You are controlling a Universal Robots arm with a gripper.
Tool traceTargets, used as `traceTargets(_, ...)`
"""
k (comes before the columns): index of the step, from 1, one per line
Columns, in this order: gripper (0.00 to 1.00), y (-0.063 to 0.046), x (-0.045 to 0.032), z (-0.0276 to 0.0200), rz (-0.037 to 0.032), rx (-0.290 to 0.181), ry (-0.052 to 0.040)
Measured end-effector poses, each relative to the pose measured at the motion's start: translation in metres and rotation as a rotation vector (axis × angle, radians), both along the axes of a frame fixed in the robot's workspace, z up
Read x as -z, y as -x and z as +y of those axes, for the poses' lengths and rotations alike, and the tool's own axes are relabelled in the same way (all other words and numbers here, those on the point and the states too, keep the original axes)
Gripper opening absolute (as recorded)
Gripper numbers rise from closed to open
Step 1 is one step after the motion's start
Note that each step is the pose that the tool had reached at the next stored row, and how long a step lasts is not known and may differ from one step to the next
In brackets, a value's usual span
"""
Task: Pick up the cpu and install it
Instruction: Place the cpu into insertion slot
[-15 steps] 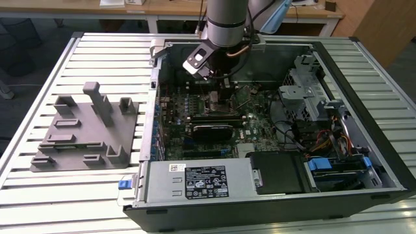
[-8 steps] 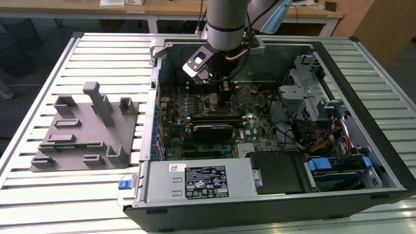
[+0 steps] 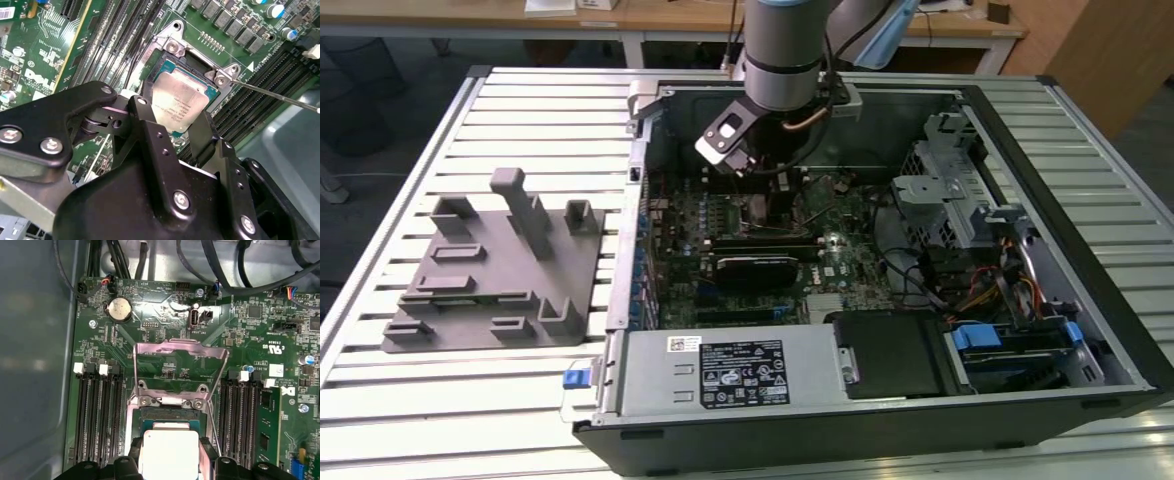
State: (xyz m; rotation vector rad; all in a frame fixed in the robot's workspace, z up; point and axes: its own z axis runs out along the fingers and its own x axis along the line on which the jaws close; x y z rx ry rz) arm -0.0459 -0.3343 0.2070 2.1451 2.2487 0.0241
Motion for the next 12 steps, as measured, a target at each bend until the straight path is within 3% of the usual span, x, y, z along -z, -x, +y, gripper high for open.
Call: traceTargets(12, 0.53, -0.0005, 0.0076, 0.0001, 0.0, 0.016, 0.0001)
